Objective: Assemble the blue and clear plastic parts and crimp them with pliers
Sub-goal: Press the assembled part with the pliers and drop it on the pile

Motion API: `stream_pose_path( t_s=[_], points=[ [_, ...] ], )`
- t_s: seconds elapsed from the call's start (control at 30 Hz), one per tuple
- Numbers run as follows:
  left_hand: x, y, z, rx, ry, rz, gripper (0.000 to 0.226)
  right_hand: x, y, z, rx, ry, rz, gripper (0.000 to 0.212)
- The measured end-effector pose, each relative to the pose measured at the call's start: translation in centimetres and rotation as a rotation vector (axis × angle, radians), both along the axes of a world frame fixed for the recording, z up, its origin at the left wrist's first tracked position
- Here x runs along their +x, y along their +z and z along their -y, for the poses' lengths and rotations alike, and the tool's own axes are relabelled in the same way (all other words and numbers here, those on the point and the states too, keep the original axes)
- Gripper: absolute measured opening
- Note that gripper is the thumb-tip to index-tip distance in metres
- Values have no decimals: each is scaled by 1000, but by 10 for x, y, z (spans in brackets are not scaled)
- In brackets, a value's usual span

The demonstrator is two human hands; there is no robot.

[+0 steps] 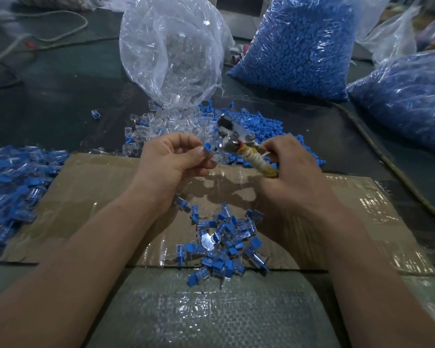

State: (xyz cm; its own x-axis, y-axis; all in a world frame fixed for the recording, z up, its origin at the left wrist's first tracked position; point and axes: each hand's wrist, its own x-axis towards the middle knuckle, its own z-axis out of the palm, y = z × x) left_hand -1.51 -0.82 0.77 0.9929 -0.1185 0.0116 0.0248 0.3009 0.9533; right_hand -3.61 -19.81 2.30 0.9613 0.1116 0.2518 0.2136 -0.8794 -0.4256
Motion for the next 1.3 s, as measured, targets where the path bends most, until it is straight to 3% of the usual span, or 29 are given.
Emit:
stream_pose_path(
  t_s=[0.17, 0.47, 0.73, 1.3],
  points=[
    [1, -2, 0, 20, 28, 62, 15, 2, -4, -4, -56, 66, -72, 31],
    [0, -1, 0, 46, 29, 95, 8, 1, -2, -6, -65, 91, -138, 35],
    [-3, -1, 3, 127, 80, 162, 14, -2, 5, -10, -31, 100, -120, 23],
    [-7, 3, 3, 238, 145, 200, 16, -2, 4, -19, -8, 47, -114, 21]
  ],
)
